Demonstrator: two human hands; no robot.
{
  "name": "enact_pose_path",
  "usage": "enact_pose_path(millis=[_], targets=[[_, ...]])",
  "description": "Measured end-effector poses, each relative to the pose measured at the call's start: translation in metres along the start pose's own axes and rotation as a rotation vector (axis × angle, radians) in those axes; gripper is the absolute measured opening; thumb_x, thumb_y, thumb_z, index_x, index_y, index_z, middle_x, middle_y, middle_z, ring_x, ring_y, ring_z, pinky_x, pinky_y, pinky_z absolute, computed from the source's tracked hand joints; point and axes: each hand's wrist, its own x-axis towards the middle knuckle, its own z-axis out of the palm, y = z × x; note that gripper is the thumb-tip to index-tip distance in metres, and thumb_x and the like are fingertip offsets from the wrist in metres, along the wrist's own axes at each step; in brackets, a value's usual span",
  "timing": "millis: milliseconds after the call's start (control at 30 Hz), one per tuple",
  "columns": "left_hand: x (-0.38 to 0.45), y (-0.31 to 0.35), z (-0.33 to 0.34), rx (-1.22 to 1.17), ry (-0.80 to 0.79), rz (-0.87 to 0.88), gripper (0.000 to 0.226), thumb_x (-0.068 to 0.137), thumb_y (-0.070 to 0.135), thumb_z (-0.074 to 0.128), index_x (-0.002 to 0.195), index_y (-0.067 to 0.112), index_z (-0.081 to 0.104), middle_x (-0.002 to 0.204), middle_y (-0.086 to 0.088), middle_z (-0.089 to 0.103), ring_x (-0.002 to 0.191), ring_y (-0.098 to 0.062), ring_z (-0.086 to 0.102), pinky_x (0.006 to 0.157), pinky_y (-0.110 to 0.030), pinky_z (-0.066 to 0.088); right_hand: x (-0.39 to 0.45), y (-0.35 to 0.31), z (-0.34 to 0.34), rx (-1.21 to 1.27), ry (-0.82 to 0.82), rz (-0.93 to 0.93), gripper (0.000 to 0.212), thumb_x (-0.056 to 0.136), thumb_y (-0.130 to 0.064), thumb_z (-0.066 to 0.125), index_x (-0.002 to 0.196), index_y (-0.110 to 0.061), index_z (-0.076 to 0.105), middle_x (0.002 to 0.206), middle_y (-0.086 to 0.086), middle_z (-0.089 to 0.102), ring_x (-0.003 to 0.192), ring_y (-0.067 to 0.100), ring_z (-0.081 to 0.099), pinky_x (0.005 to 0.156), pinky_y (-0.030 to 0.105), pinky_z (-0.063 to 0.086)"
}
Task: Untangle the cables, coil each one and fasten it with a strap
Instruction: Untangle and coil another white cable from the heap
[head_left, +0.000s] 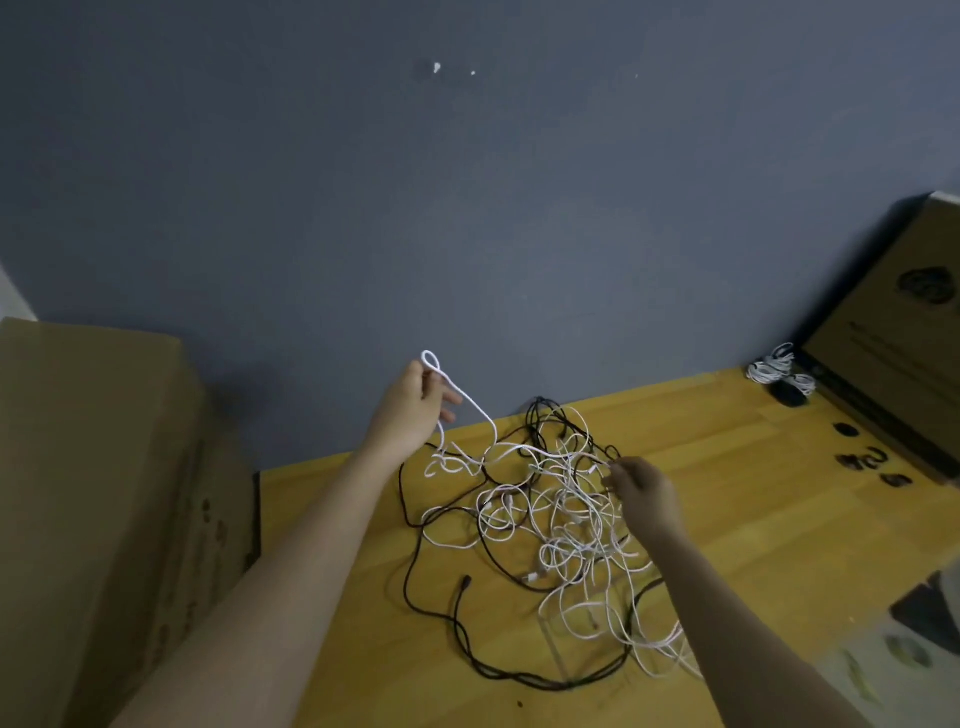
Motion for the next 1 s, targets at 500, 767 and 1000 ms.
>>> enact_pose_path(millis=[500, 767, 1000], targets=[[0.021, 0.054, 0.055, 0.182, -0.149, 0.213, 0.018, 0.100, 0.025, 0.045, 0.094, 0.022, 0.061, 0.067, 0.004, 0.053, 0.058, -0.012, 0.046, 0.058, -0.028, 0.040, 0.048, -0.089, 0.001, 0.227, -0.152, -0.327, 0.019, 0.100, -0.012, 0.045, 0.086, -0.014, 0.057, 0.076, 0.000, 0.063, 0.054, 0.003, 0.055, 0.050, 0.016, 0.044], [0.043, 0.097, 0.055, 0.566, -0.105, 0.215, 0.023, 0.097, 0.031, 0.053, 0.080, 0.014, 0.055, 0.070, -0.001, 0.054, 0.068, -0.022, 0.051, 0.058, -0.032, 0.032, 0.098, -0.112, -0.073, 0.060, 0.199, -0.573, 0.018, 0.100, -0.016, 0.047, 0.103, -0.003, 0.060, 0.097, 0.009, 0.060, 0.086, 0.024, 0.055, 0.064, 0.018, 0.029], [0.056, 0.155, 0.052, 0.780, 0.283, 0.510, 0.028, 0.100, 0.026, 0.045, 0.087, 0.004, 0.056, 0.093, -0.017, 0.061, 0.093, -0.036, 0.053, 0.077, -0.046, 0.044, 0.111, -0.155, -0.130, 0.206, 0.356, -0.842, 0.019, 0.101, -0.015, 0.044, 0.106, -0.003, 0.057, 0.135, 0.003, 0.044, 0.115, -0.007, 0.037, 0.085, 0.001, 0.030]])
